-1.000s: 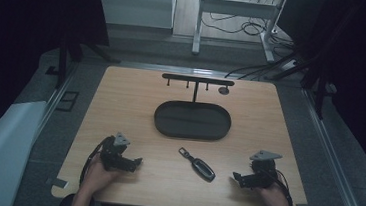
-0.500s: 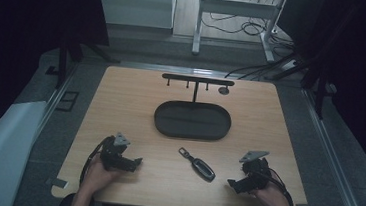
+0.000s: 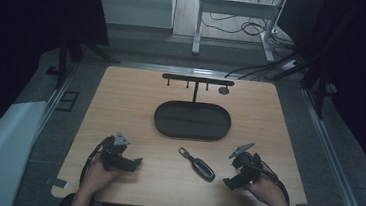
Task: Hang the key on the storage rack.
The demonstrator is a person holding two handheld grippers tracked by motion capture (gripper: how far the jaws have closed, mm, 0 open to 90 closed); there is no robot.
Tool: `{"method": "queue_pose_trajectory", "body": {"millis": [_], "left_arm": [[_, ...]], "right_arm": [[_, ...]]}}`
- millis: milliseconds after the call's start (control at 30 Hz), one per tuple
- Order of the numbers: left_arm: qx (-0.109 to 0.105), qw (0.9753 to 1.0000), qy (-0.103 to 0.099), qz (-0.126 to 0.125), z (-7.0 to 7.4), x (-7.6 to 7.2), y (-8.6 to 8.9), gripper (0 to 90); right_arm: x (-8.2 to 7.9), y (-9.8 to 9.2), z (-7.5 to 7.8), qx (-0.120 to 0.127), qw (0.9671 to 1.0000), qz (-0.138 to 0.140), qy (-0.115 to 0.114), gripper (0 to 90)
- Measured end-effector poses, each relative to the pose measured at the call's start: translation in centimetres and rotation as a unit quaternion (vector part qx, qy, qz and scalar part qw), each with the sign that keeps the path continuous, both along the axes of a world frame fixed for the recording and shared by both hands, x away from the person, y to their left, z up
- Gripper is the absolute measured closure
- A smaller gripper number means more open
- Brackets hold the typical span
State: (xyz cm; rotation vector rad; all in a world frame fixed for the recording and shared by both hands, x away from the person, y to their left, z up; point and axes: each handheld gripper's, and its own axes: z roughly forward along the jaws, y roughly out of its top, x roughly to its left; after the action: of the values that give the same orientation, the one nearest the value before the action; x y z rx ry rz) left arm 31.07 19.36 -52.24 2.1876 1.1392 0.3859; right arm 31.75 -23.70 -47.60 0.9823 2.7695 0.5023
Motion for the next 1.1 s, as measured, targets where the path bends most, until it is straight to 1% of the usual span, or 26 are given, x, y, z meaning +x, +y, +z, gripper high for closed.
{"method": "queue_pose_trajectory", "body": {"millis": [33,100,167,233,300,400,433,467,500,567,633,667,700,800,900,1000,1067,1100], "left_arm": [[0.0,1.0,0.0,0.0,0.0,0.0,0.0,0.0],[0.0,1.0,0.0,0.0,0.0,0.0,0.0,0.0],[0.0,1.0,0.0,0.0,0.0,0.0,0.0,0.0],[0.0,1.0,0.0,0.0,0.0,0.0,0.0,0.0],[0.0,1.0,0.0,0.0,0.0,0.0,0.0,0.0],[-0.001,1.0,0.0,-0.001,0.0,0.0,0.0,0.0],[-0.001,1.0,0.0,0.0,0.0,0.0,0.0,0.0],[-0.001,1.0,0.0,-0.001,0.0,0.0,0.0,0.0],[-0.001,1.0,0.0,-0.001,0.0,0.0,0.0,0.0],[-0.001,1.0,0.0,-0.001,0.0,0.0,0.0,0.0],[-0.001,1.0,0.0,-0.001,0.0,0.0,0.0,0.0],[-0.001,1.0,-0.001,0.0,0.0,0.0,0.0,0.0],[-0.001,1.0,-0.001,0.0,0.0,0.0,0.0,0.0],[-0.001,1.0,-0.001,0.0,0.0,0.0,0.0,0.0],[-0.001,1.0,0.0,-0.001,0.0,0.0,0.0,0.0],[-0.001,1.0,-0.001,0.0,0.0,0.0,0.0,0.0],[-0.001,1.0,0.0,-0.001,0.0,0.0,0.0,0.0],[-0.001,1.0,-0.001,0.0,0.0,0.0,0.0,0.0]], "right_arm": [[0.0,0.0,0.0,0.0,1.0,0.0,0.0,1.5],[0.2,0.7,0.2,-0.009,0.9999,0.012,0.008,1.5],[0.2,0.9,0.2,-0.012,0.9998,0.015,0.009,1.5],[0.4,1.6,0.3,-0.019,0.9994,0.025,0.017,1.5],[0.4,1.8,0.3,-0.021,0.9992,0.028,0.018,1.5],[0.4,2.8,0.5,-0.029,0.9986,0.038,0.024,1.7],[0.4,2.8,0.5,-0.029,0.9986,0.038,0.024,1.7],[0.5,3.3,0.5,-0.032,0.9981,0.045,0.028,1.7],[0.5,3.3,0.5,-0.032,0.9981,0.045,0.028,1.7],[0.5,4.1,0.6,-0.036,0.9971,0.058,0.033,1.7],[0.5,4.4,0.7,-0.038,0.9968,0.062,0.034,1.7],[0.6,4.9,0.6,-0.042,0.9963,0.066,0.036,1.7],[0.6,4.9,0.6,-0.042,0.9963,0.066,0.036,1.7],[0.9,6.0,0.4,-0.052,0.9953,0.069,0.043,1.7],[1.3,6.7,0.4,-0.052,0.9953,0.063,0.052,2.3],[1.7,7.4,0.3,-0.053,0.9948,0.065,0.058,3.7],[1.9,8.0,0.2,-0.06,0.9939,0.066,0.065,6.1],[2.0,8.2,0.2,-0.062,0.9937,0.067,0.065,7.3]]}}
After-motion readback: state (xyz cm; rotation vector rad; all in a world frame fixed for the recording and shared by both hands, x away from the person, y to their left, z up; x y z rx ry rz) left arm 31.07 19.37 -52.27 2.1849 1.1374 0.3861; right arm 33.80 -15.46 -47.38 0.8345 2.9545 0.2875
